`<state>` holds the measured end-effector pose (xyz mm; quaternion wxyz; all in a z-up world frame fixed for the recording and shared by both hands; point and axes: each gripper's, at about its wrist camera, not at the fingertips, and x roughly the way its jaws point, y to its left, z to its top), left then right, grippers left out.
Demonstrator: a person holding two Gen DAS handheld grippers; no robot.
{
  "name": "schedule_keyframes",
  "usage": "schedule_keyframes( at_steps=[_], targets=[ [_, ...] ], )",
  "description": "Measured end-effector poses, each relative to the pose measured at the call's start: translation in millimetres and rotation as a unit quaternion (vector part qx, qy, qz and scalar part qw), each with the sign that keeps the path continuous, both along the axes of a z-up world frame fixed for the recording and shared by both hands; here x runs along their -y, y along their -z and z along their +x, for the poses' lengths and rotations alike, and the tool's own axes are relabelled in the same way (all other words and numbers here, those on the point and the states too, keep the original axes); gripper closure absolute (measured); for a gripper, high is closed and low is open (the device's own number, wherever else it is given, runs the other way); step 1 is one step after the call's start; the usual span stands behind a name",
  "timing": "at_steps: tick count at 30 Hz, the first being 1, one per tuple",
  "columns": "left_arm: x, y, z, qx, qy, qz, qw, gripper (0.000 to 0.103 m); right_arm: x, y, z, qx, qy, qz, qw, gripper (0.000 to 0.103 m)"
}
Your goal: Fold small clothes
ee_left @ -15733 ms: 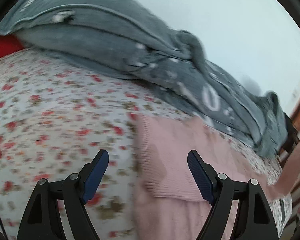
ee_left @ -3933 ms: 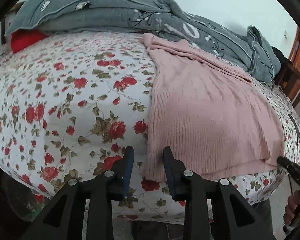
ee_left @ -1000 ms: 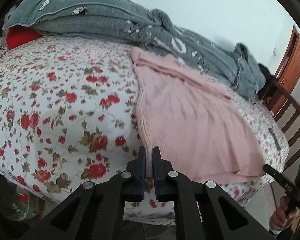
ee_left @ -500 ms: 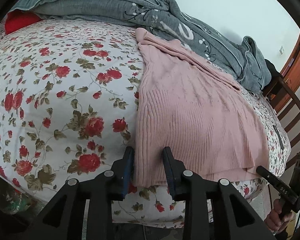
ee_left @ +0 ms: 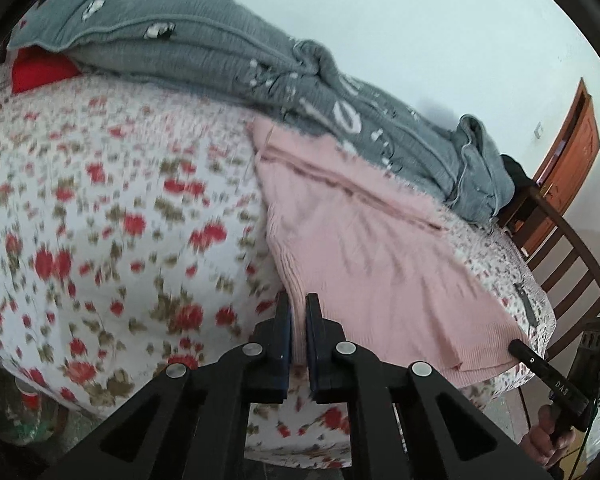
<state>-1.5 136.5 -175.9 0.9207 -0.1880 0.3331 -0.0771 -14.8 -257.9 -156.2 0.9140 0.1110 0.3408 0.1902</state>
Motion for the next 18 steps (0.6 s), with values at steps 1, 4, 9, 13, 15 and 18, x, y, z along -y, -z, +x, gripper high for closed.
schedule_keyframes(
  at_steps=[1, 4, 9, 13, 15, 18],
  targets=[
    [0.9, -5.6, 1.7, 0.004, 0.001, 0.002, 1.0, 0.096, 2.2, -4.9, 2.1, 0.003, 0.001, 0.008, 1.0, 0.098],
    [2.2, -21.5, 6.6, 0.017, 0.002, 0.008, 0.9998, 0.096, 8.0, -18.4, 8.7, 0.012, 0.007, 0.02, 1.0, 0.098],
    [-0.7, -44.5, 19.1, 0.038, -0.001, 0.01, 0.9992, 0.096, 10.3, -37.8, 20.2, 0.027, 0.008, 0.028, 0.999, 0.098],
    [-0.9, -58.1, 35.0, 0.052, -0.008, 0.01, 0.9986, 0.096, 10.9, -50.7, 35.6, 0.038, 0.01, 0.04, 0.998, 0.098],
    [-2.4, -63.7, 46.1, 0.058, -0.013, 0.005, 0.9982, 0.096, 12.0, -56.8, 46.1, 0.042, 0.012, 0.048, 0.998, 0.098],
    [-4.3, -68.0, 61.8, 0.065, -0.024, -0.006, 0.9976, 0.096, 14.6, -65.3, 63.0, 0.048, 0.019, 0.062, 0.997, 0.098]
  ],
)
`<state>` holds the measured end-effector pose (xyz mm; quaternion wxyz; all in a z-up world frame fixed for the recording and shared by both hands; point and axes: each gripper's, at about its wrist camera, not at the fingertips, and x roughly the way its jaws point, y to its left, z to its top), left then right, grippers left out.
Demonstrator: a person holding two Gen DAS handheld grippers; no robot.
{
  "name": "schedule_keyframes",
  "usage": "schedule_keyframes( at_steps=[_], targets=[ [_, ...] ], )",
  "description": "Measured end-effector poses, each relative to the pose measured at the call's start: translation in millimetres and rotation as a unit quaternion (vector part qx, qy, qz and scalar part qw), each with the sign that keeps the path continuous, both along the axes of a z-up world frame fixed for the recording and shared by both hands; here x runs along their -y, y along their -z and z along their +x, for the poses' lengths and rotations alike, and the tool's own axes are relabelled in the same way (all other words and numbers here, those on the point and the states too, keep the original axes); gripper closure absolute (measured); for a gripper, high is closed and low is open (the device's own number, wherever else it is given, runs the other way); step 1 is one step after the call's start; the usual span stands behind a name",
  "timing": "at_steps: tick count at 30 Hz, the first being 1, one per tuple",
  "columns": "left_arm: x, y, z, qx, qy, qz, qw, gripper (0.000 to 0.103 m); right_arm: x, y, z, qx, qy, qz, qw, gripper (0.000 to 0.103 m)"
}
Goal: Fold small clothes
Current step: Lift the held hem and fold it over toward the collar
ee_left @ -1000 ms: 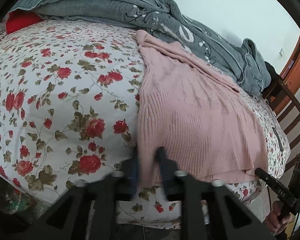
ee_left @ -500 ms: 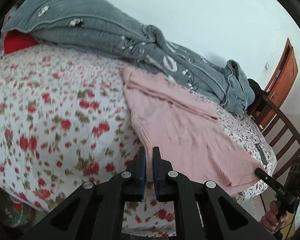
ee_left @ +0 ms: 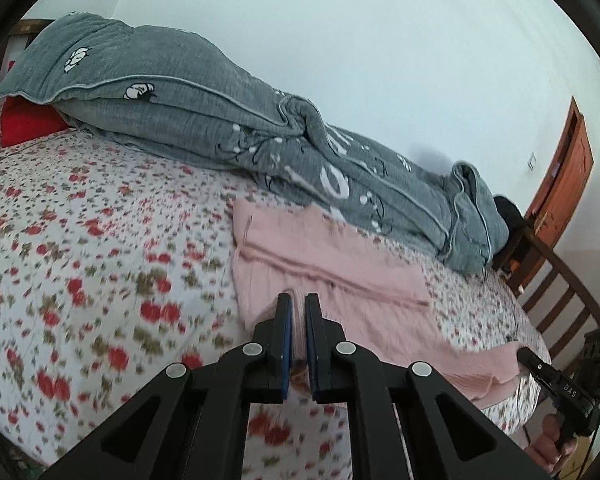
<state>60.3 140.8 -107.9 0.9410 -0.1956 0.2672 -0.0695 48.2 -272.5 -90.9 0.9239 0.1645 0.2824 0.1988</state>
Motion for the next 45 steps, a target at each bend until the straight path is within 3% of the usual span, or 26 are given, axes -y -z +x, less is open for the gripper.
schedule_keyframes(
  at_steps=[9, 15, 33, 40, 43, 44, 45],
  targets=[
    [1.1, -5.4, 58.8, 0.004, -0.015, 0.005, 0.9999, 0.096, 6.0, -13.9, 59.8, 0.0, 0.017, 0.04, 0.999, 0.098],
    [-1.6, 2.7, 102.9, -0.01, -0.022, -0.01, 0.9997, 0.096, 10.4, -6.1, 106.3, -0.017, 0.036, 0.051, 0.998, 0.098],
    [17.3, 8.2, 235.9, -0.031, -0.021, 0.024, 0.999, 0.095, 14.4, 12.6, 247.3, -0.055, 0.062, 0.055, 0.995, 0.098],
    [20.2, 30.0, 309.0, -0.056, -0.032, 0.031, 0.9974, 0.094, 4.5, 38.1, 319.6, -0.093, 0.08, 0.011, 0.992, 0.097],
    [9.2, 51.3, 330.0, -0.065, -0.025, -0.006, 0.9975, 0.063, 2.3, 54.3, 336.6, -0.094, 0.104, -0.021, 0.99, 0.088],
    [4.7, 58.7, 332.9, -0.069, -0.019, -0.024, 0.9972, 0.055, 0.8, 61.4, 340.3, -0.093, 0.107, -0.038, 0.989, 0.079],
    [-0.5, 69.5, 334.5, -0.074, -0.014, -0.046, 0.9961, 0.055, -0.2, 67.0, 342.7, -0.095, 0.105, -0.048, 0.989, 0.069]
  ],
)
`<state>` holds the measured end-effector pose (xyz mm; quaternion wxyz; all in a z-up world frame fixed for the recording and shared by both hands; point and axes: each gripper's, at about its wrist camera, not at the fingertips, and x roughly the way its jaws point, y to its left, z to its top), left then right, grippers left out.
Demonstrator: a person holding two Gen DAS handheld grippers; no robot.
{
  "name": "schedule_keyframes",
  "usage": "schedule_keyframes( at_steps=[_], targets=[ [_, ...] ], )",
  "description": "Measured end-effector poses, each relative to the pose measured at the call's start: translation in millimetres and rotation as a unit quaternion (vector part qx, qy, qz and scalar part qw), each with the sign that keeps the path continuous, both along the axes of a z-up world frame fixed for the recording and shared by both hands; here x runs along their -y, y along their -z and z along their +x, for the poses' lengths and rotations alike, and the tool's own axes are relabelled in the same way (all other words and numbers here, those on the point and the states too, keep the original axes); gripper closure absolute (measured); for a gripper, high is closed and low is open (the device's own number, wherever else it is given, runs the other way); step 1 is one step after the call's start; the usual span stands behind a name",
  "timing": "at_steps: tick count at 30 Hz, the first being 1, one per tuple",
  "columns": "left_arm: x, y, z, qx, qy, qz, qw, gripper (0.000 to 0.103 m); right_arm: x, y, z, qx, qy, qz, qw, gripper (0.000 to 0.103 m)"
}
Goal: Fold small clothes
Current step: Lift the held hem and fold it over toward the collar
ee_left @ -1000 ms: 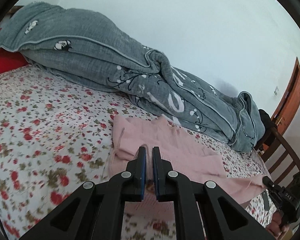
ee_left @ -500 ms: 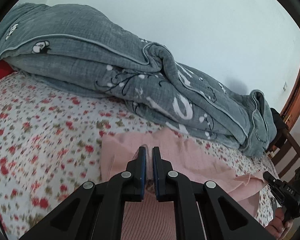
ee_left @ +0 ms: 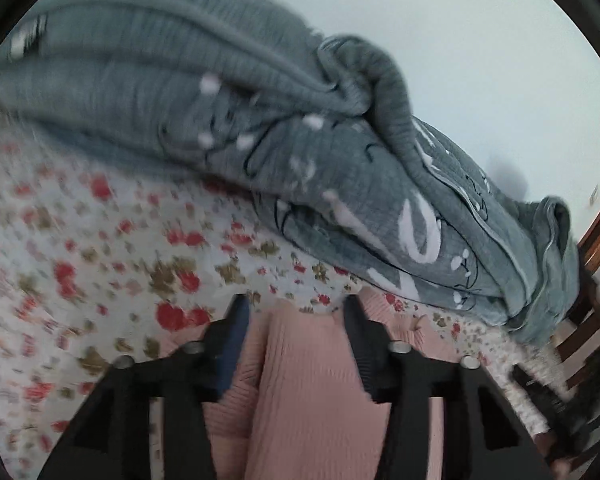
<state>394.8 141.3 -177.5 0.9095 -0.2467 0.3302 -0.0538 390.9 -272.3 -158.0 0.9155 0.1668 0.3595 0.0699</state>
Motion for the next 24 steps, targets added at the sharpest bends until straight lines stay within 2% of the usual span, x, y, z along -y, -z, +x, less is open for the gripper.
schedule_keyframes(
  at_steps=[3, 5, 8, 11, 13, 14, 15, 17, 21, 22, 24],
  targets=[
    [-10.1, 23.2, 1.6, -0.022, 0.008, -0.041, 0.9989, 0.056, -1.0, 22.7, 4.5, -0.028, -0.01, -0.001, 1.0, 0.066],
    [-13.7, 24.6, 1.8, -0.023, 0.014, -0.057, 0.998, 0.056, -0.2, 26.1, 7.4, -0.041, -0.01, -0.002, 0.999, 0.066],
    [-5.7, 21.6, 0.3, -0.017, 0.013, -0.027, 0.9994, 0.057, -2.3, 34.0, 12.9, -0.062, -0.01, -0.012, 0.998, 0.066],
    [14.3, 16.1, -0.2, -0.006, 0.028, 0.032, 0.9991, 0.061, -5.0, 38.2, 15.0, -0.072, -0.014, -0.017, 0.997, 0.067],
    [27.9, 13.3, -1.6, 0.001, 0.037, 0.071, 0.9968, 0.07, -6.0, 39.0, 16.1, -0.072, -0.014, -0.019, 0.997, 0.076],
    [32.4, 12.7, -1.5, 0.001, 0.041, 0.085, 0.9955, 0.08, -6.6, 40.2, 17.4, -0.074, -0.015, -0.018, 0.997, 0.087],
    [36.5, 13.3, -0.1, -0.002, 0.046, 0.096, 0.9944, 0.09, -6.8, 41.7, 19.4, -0.077, -0.017, -0.016, 0.997, 0.09],
    [37.1, 14.9, 2.0, -0.01, 0.049, 0.1, 0.9937, 0.096, -4.5, 42.3, 20.8, -0.075, -0.022, -0.002, 0.997, 0.096],
    [26.3, 8.6, -7.1, 0.019, 0.017, 0.091, 0.9956, 0.097, 4.8, 32.5, 9.4, -0.031, -0.008, 0.019, 0.999, 0.097],
    [25.9, 9.4, -5.8, 0.015, 0.014, 0.091, 0.9957, 0.097, 4.6, 31.4, 8.2, -0.027, -0.004, 0.015, 1.0, 0.097],
    [27.1, 14.1, 1.3, -0.009, 0.013, 0.095, 0.9953, 0.097, 0.8, 37.5, 14.2, -0.051, -0.002, -0.002, 0.999, 0.097]
  ],
)
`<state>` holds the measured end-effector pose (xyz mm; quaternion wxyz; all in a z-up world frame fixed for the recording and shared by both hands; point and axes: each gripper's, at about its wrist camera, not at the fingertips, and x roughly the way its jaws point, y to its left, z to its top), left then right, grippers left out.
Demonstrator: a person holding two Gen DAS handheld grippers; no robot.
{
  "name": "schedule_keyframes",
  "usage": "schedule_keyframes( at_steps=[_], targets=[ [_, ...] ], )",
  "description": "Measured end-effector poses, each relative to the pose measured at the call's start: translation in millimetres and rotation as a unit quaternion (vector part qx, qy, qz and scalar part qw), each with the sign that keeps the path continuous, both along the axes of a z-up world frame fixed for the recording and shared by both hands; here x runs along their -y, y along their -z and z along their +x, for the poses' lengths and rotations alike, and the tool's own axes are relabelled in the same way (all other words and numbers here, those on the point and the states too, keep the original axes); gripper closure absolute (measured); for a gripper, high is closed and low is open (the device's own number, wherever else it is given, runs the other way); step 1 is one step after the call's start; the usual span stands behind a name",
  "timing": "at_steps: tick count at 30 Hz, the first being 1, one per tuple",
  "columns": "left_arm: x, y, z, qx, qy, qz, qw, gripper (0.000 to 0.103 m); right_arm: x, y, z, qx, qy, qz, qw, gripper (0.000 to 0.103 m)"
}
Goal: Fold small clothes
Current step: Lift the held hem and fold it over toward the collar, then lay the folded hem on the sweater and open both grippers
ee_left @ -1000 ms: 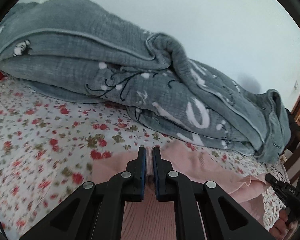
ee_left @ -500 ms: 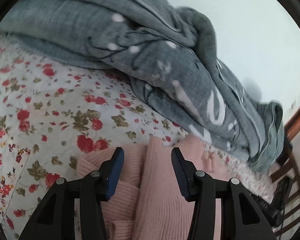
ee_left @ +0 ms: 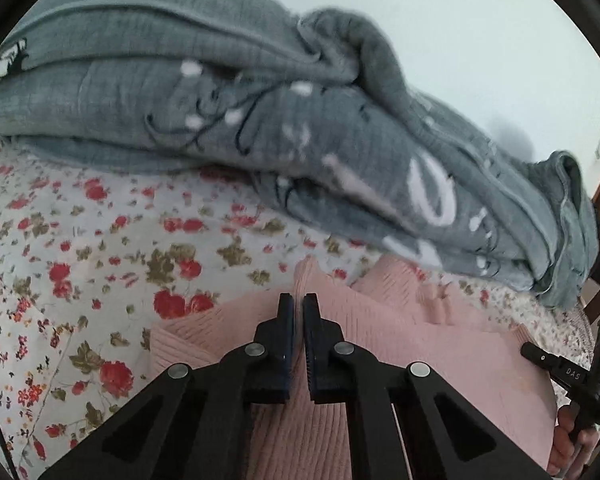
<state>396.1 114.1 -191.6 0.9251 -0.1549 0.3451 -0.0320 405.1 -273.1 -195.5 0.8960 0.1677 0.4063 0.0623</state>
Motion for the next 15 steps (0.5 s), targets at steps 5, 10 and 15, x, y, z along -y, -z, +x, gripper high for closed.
schedule_keyframes(
  at_steps=[5, 10, 15],
  targets=[
    [5.9, 7.4, 9.3, -0.033, -0.006, 0.022, 0.9992, 0.097, 0.4, 4.9, 4.3, -0.017, 0.004, -0.007, 1.0, 0.097],
    [11.2, 10.9, 13.3, -0.051, -0.016, 0.052, 0.9972, 0.094, -3.1, 5.1, 4.5, -0.019, 0.006, -0.024, 1.0, 0.096],
    [21.3, 11.2, 15.7, -0.059, -0.019, 0.089, 0.994, 0.09, -5.2, 3.5, 3.0, -0.014, 0.006, -0.036, 0.999, 0.091]
  ],
)
